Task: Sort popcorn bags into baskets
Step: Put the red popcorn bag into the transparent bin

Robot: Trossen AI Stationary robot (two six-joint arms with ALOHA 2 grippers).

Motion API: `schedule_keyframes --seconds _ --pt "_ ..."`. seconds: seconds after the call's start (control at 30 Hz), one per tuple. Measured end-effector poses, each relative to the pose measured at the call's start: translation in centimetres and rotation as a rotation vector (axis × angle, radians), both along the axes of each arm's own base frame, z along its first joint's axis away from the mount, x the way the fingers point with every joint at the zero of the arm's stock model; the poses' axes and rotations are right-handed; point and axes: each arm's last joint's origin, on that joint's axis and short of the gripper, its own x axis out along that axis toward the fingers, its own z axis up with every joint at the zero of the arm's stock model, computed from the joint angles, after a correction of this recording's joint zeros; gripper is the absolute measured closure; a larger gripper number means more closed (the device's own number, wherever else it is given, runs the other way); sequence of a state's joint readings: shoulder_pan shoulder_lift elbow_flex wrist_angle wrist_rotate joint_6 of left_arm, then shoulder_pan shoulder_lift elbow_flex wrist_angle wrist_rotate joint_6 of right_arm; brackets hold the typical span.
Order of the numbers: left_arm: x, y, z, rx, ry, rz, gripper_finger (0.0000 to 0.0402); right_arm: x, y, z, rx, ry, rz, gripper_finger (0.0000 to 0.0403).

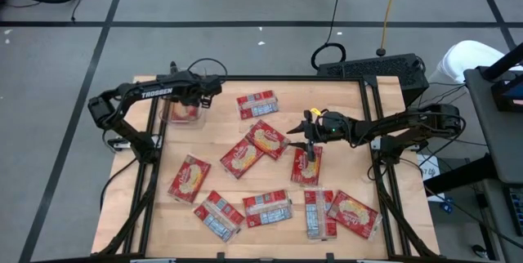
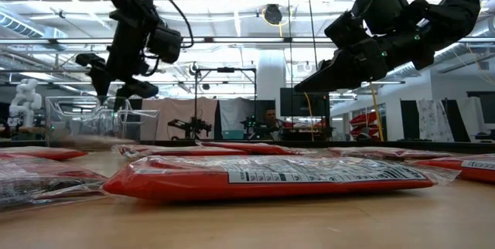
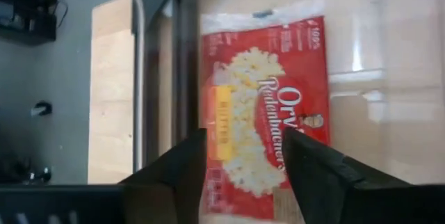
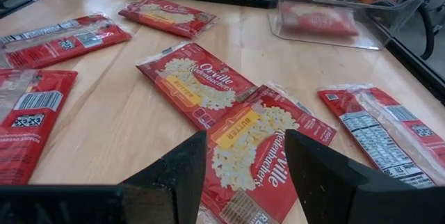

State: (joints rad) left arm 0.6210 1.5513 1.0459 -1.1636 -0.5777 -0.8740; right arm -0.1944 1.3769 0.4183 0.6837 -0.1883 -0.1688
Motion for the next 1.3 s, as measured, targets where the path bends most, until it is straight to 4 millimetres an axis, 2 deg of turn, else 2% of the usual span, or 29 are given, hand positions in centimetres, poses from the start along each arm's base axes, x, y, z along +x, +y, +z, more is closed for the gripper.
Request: schedule_keyframes --seconds 0.1,0.2,0.33,0.47,0.63,0.87,1.07,1.17,1.3 --pt "0.8 -0.4 1.2 0.045 -0.006 -0.075 0.0196 0.0 0.0 0.0 0.000 0.000 0.000 0.0218" --pt "2.0 -1.6 3.1 0.178 -0.047 -0.196 0.0198 0.0 0.0 0.0 -0.001 0.001 -0.003 0.0218" --pt "3.7 -4.0 5.8 0.352 -0.205 -0.397 0.0216 0.0 -0.2 0.0 -0.032 0.002 -0.058 0.0218" --pt "5.6 -6.8 6.9 0.437 -0.288 -0.642 0.0239 0.0 -0.9 0.3 -0.114 -0.015 -0.168 0.0218" --pt "7.4 -9.1 6.5 0.511 -0.320 -0.850 0.0258 0.4 -2.3 1.2 -0.114 -0.028 -0.231 0.0218" --pt "8.9 -11.1 4.9 0.641 -0.460 -0.995 0.0265 2.6 -4.4 3.6 -0.128 0.086 -0.269 0.0218" --pt "8.9 -13.0 3.3 0.641 -0.573 -1.069 0.0265 4.5 -6.1 3.1 -0.205 0.173 -0.292 0.0215" --pt "8.8 -14.0 2.8 0.628 -0.595 -1.075 0.0266 5.6 -6.3 2.4 -0.247 0.217 -0.298 0.0202" --pt "8.6 -15.1 2.6 0.648 -0.601 -1.043 0.0266 7.4 -6.9 2.2 -0.215 0.295 -0.290 0.0178"
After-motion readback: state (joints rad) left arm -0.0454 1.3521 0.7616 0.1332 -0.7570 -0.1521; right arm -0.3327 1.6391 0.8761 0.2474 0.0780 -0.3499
